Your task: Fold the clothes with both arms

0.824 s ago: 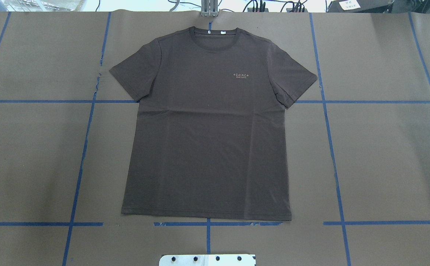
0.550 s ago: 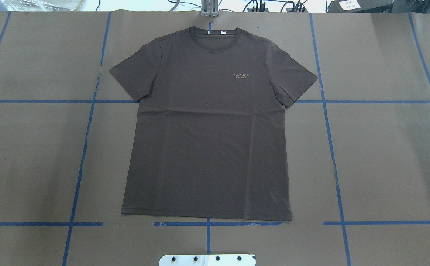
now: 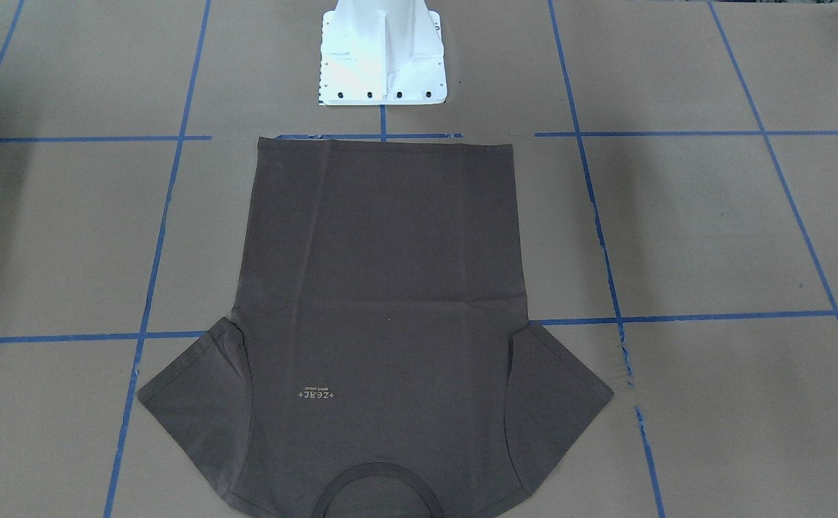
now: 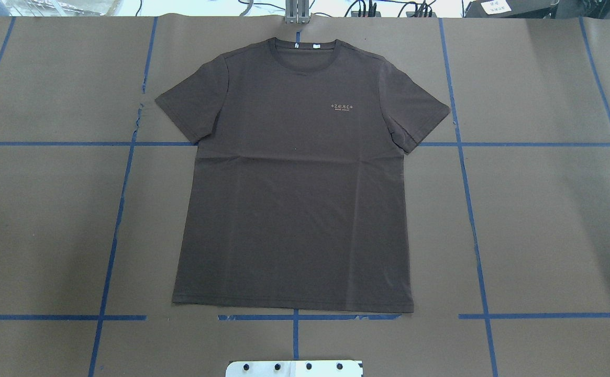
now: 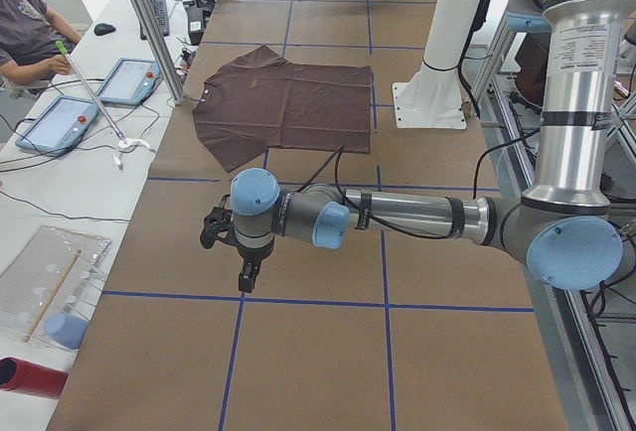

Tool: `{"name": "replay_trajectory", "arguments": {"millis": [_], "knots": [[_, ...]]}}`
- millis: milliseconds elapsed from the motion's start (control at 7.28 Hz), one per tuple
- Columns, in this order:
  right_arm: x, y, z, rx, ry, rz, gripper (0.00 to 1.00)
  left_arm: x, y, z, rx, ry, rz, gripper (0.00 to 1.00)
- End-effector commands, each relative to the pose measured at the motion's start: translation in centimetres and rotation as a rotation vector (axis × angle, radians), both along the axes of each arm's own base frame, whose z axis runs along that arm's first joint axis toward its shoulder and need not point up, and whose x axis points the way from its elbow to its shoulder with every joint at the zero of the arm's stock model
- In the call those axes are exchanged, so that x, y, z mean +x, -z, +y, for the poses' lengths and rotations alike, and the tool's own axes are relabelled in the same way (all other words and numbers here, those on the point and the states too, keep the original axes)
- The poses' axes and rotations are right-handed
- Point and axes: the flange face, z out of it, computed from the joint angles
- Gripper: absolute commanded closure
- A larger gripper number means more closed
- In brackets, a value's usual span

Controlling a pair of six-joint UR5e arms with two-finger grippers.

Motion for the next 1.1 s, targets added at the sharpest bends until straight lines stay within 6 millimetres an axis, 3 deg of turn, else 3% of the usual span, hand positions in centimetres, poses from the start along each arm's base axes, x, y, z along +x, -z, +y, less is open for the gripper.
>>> {"name": "replay_trajectory", "arguments": {"millis": [0, 137, 275, 412, 550, 687, 824, 962], "knots": [[-6.2, 3.9, -5.4, 0.046, 0.058, -0.042, 0.0, 0.8, -1.6, -1.1, 0.156, -0.007, 0.055, 0.0], [-9.7, 6.0, -9.1, 0.119, 0.099, -0.052, 0.0, 0.9, -0.1, -2.2, 0.182, -0.004, 0.06, 0.0], [-13.1, 7.3, -12.1, 0.062, 0.094, -0.071, 0.0, 1.0, -0.2, -2.2, 0.163, -0.001, 0.081, 0.0], [-19.6, 12.2, -16.2, 0.018, 0.07, -0.085, 0.0, 1.1, 0.8, -2.5, 0.18, -0.005, 0.093, 0.0], [-25.9, 13.7, -16.8, 0.06, 0.059, -0.029, 0.0, 1.1, 0.7, -2.9, 0.174, -0.003, 0.094, 0.0], [-30.9, 12.8, -15.3, 0.145, -0.009, -0.008, 0.0, 1.1, 1.5, -3.2, 0.183, 0.001, 0.093, 0.0], [-36.1, 12.3, -14.9, 0.09, -0.114, -0.066, 0.0, 1.1, 1.8, -3.5, 0.192, -0.001, 0.091, 0.0], [-37.8, 13.1, -16.3, 0.045, -0.151, -0.093, 0.0, 1.1, 2.1, -3.8, 0.199, -0.001, 0.089, 0.0]]}}
